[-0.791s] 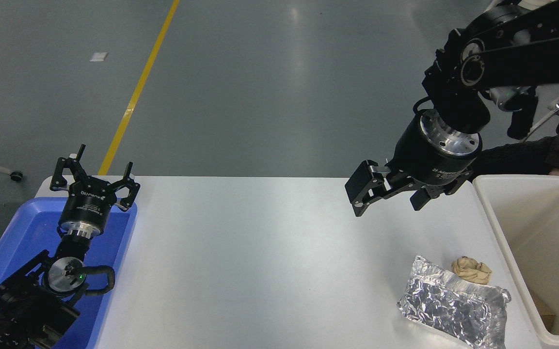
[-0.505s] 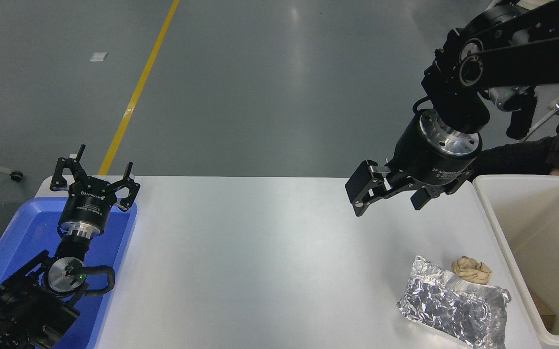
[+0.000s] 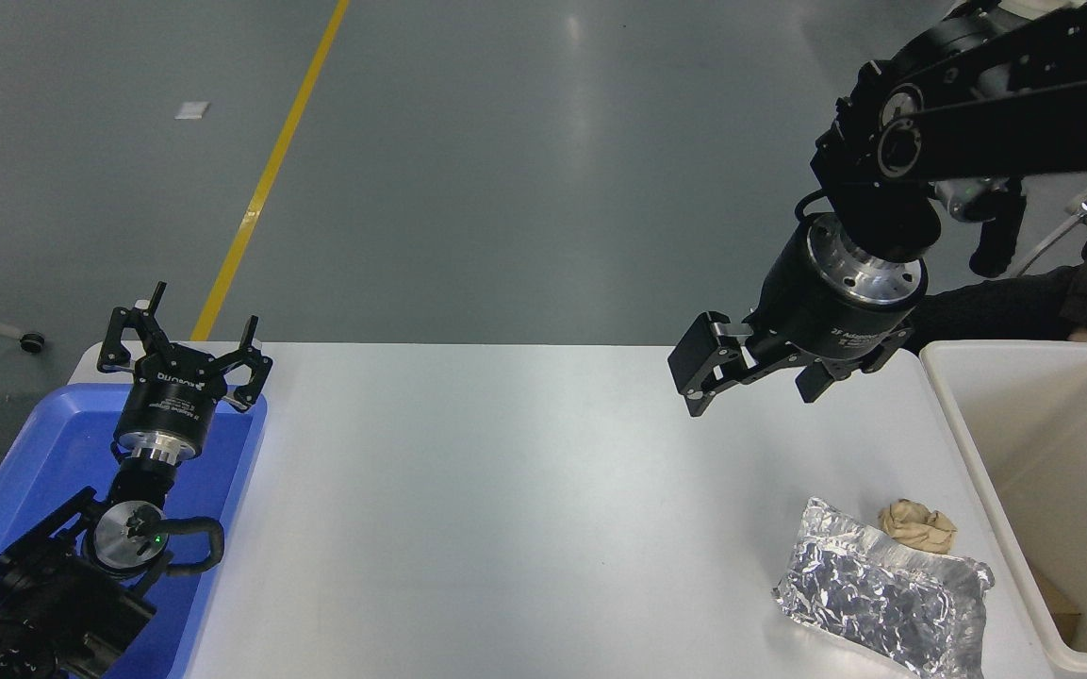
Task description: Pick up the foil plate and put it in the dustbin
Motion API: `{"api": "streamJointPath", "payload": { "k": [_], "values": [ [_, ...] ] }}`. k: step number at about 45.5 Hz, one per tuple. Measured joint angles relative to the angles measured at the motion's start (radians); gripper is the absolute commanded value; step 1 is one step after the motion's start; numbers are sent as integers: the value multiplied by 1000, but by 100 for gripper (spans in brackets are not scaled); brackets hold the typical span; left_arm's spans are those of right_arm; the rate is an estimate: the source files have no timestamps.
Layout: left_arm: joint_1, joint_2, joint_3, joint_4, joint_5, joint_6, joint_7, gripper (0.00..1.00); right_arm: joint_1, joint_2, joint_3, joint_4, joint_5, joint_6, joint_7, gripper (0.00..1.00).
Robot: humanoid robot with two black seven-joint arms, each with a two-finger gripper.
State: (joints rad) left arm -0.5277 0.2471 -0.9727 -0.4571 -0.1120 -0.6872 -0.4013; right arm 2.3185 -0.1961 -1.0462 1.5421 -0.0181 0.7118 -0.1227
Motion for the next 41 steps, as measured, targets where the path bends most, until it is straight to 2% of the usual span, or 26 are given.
{"api": "streamJointPath", "payload": {
  "k": [9, 29, 41],
  "values": [
    [0, 0, 0, 0, 0, 0, 0, 100, -86, -84, -16, -4, -95, -22, 0, 100],
    [0, 0, 0, 0, 0, 0, 0, 100, -487, -482, 22, -125, -456, -81, 1, 100],
    [-1, 0, 0, 0, 0, -1, 0, 100, -763, -639, 156, -214, -593, -128, 1, 100]
  ]
}}
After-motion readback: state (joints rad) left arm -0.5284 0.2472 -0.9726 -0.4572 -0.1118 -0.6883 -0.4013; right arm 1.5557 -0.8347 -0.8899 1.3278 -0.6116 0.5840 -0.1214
